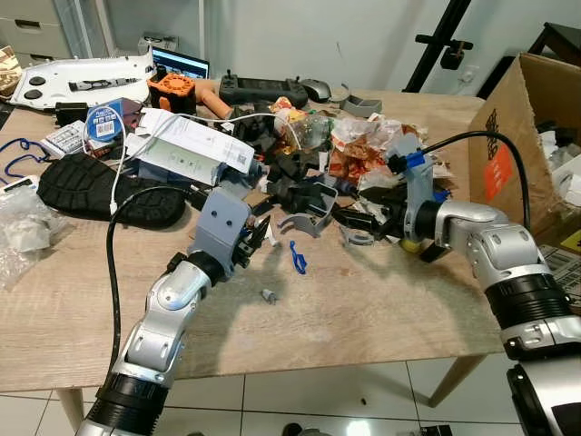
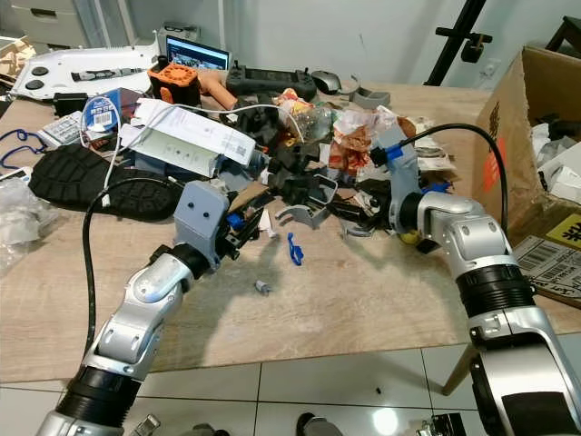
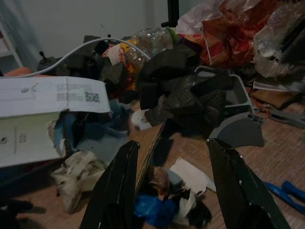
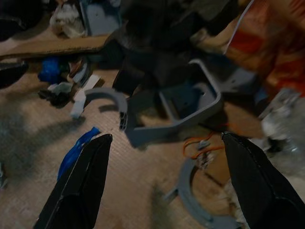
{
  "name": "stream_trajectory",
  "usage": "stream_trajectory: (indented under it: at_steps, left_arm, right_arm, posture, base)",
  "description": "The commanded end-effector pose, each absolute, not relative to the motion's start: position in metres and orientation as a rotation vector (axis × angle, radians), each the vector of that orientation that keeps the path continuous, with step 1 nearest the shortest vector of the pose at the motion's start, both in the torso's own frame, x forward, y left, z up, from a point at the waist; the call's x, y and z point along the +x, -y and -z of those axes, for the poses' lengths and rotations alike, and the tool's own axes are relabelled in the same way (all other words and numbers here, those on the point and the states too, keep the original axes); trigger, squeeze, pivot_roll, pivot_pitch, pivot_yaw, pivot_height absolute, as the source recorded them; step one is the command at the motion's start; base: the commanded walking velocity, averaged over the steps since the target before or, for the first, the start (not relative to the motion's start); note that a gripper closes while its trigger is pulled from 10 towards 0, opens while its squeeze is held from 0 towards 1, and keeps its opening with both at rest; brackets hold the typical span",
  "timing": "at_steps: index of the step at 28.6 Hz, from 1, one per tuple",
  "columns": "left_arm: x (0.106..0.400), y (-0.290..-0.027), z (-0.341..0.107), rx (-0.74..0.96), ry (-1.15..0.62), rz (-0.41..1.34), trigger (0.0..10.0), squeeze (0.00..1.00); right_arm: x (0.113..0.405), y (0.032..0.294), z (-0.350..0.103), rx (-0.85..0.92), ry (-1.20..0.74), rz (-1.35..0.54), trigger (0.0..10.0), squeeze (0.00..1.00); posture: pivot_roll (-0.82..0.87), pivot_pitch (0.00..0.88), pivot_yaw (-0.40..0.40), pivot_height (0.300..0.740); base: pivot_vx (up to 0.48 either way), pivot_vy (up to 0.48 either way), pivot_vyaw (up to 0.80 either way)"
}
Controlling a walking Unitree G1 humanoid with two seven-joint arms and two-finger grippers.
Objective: Picking trash to rubbish bin
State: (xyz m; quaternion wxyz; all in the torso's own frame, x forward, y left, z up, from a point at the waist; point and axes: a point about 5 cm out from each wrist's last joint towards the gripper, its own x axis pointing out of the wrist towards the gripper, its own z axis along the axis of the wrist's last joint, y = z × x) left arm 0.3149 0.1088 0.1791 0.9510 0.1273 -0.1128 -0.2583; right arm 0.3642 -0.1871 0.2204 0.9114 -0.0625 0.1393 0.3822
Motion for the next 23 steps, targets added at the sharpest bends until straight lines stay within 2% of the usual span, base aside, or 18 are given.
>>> stream_trajectory:
  at_steps: [1, 4, 5, 6, 7, 8, 18, 19, 20, 21, 23]
  left_arm:
    - [0.312, -0.108, -0.175, 0.280, 0.208, 0.542, 10.0, 0.00]
    - [0.312, -0.108, -0.175, 0.275, 0.207, 0.539, 10.0, 0.00]
    - [0.312, -0.107, -0.174, 0.274, 0.207, 0.539, 10.0, 0.00]
    - [0.312, -0.107, -0.174, 0.274, 0.207, 0.539, 10.0, 0.00]
    - [0.312, -0.106, -0.174, 0.273, 0.207, 0.540, 10.0, 0.00]
    - [0.311, -0.106, -0.174, 0.270, 0.206, 0.540, 10.0, 0.00]
    - [0.310, -0.106, -0.173, 0.266, 0.204, 0.537, 10.0, 0.00]
    - [0.310, -0.106, -0.173, 0.264, 0.203, 0.536, 10.0, 0.00]
    - [0.310, -0.106, -0.173, 0.264, 0.203, 0.536, 10.0, 0.00]
    - [0.310, -0.106, -0.173, 0.262, 0.204, 0.534, 10.0, 0.00]
    - [0.310, -0.106, -0.174, 0.260, 0.206, 0.532, 10.0, 0.00]
  right_arm:
    - [0.355, 0.191, -0.211, -0.131, -0.372, -0.835, 10.0, 0.00]
    - [0.350, 0.189, -0.210, -0.110, -0.404, -0.866, 10.0, 0.00]
    - [0.348, 0.187, -0.210, -0.102, -0.418, -0.886, 10.0, 0.32]
    - [0.348, 0.187, -0.210, -0.102, -0.418, -0.886, 10.0, 0.32]
    - [0.345, 0.186, -0.211, -0.096, -0.427, -0.892, 10.0, 0.87]
    - [0.344, 0.184, -0.214, -0.092, -0.422, -0.898, 10.0, 1.00]
    - [0.342, 0.184, -0.218, -0.132, -0.427, -0.903, 10.0, 1.00]
    - [0.343, 0.185, -0.219, -0.158, -0.406, -0.902, 10.0, 0.21]
    - [0.343, 0.185, -0.219, -0.158, -0.406, -0.902, 10.0, 0.21]
    - [0.344, 0.185, -0.219, -0.166, -0.386, -0.903, 10.0, 0.00]
    - [0.346, 0.185, -0.219, -0.164, -0.365, -0.908, 10.0, 0.00]
  posture:
    - [-0.01, 0.211, -0.122, 0.740]
    - [-0.02, 0.214, -0.127, 0.740]
    - [-0.02, 0.214, -0.127, 0.740]
    - [-0.02, 0.214, -0.127, 0.740]
    - [-0.02, 0.221, -0.131, 0.740]
    - [-0.02, 0.221, -0.131, 0.740]
    - [-0.02, 0.225, -0.135, 0.740]
    - [-0.03, 0.225, -0.135, 0.740]
    - [-0.03, 0.225, -0.135, 0.740]
    - [-0.03, 0.225, -0.135, 0.740]
    - [-0.03, 0.226, -0.136, 0.740]
  base:
    - [0.000, 0.000, 0.00]
    - [0.000, 0.000, 0.00]
    - [0.000, 0.000, 0.00]
    - [0.000, 0.000, 0.00]
    - [0.000, 0.000, 0.00]
    - [0.000, 0.000, 0.00]
    - [0.000, 0.000, 0.00]
    - [0.000, 0.000, 0.00]
    - [0.000, 0.000, 0.00]
    - [0.000, 0.000, 0.00]
    - [0.000, 0.000, 0.00]
